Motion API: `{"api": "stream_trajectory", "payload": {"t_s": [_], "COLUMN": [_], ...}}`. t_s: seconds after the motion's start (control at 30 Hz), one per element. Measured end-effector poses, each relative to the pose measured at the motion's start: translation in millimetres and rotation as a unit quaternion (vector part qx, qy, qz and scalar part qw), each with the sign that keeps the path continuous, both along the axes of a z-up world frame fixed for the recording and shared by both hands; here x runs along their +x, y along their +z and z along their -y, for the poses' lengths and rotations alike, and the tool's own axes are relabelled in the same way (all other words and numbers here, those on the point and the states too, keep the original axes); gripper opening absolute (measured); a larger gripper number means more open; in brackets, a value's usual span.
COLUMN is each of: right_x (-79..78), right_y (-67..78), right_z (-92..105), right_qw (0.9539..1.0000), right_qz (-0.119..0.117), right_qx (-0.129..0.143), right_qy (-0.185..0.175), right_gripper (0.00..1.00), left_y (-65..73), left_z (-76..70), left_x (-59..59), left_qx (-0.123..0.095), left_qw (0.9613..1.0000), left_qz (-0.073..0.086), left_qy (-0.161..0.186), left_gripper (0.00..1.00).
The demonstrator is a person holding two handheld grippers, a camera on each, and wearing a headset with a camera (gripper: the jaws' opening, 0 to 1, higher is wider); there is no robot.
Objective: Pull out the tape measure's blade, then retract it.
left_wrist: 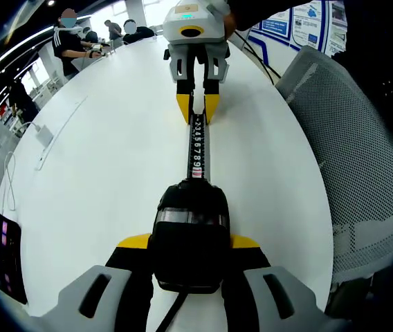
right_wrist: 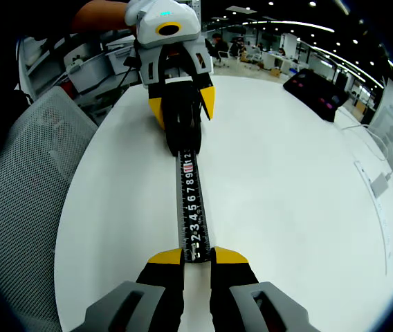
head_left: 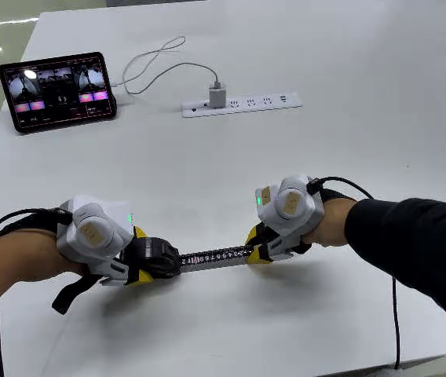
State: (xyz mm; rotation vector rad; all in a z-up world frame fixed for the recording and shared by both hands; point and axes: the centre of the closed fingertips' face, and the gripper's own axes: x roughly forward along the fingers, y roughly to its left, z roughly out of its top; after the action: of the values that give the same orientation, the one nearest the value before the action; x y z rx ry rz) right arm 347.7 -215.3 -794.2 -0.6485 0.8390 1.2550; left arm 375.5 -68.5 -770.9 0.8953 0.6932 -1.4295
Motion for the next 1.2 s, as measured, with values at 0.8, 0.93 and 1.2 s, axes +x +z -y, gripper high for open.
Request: {"api": "stream_trajectory", "payload": {"t_s": [0.8, 0.93, 1.2], "right_x": [0.6, -0.1, -0.6], "right_y": [0.1, 0.0, -0.1], "right_z": [9.7, 11.4, 14.4], "right_qw": [1.0, 1.0, 1.0], "right_qz": [-0.002, -0.002, -0.003], "right_qx": [-0.003, -0.005, -0.005], "right_qy": [-0.003, -0.003, -0.003], "right_gripper": [0.1, 0.1, 0.1], "left_y": [-0.5, -0.7, -0.9], "left_z": [1.7, 0.8, -0.8], "left_x": [0.1, 0.5, 0.2], "left_qx": [0.0, 0.001, 0.0], "left_qw": [1.0, 1.0, 1.0], "left_qz": [0.001, 0.0, 0.001], "left_qy": [0.003, 0.003, 0.003], "left_gripper": [0.33, 0.33, 0.33]}}
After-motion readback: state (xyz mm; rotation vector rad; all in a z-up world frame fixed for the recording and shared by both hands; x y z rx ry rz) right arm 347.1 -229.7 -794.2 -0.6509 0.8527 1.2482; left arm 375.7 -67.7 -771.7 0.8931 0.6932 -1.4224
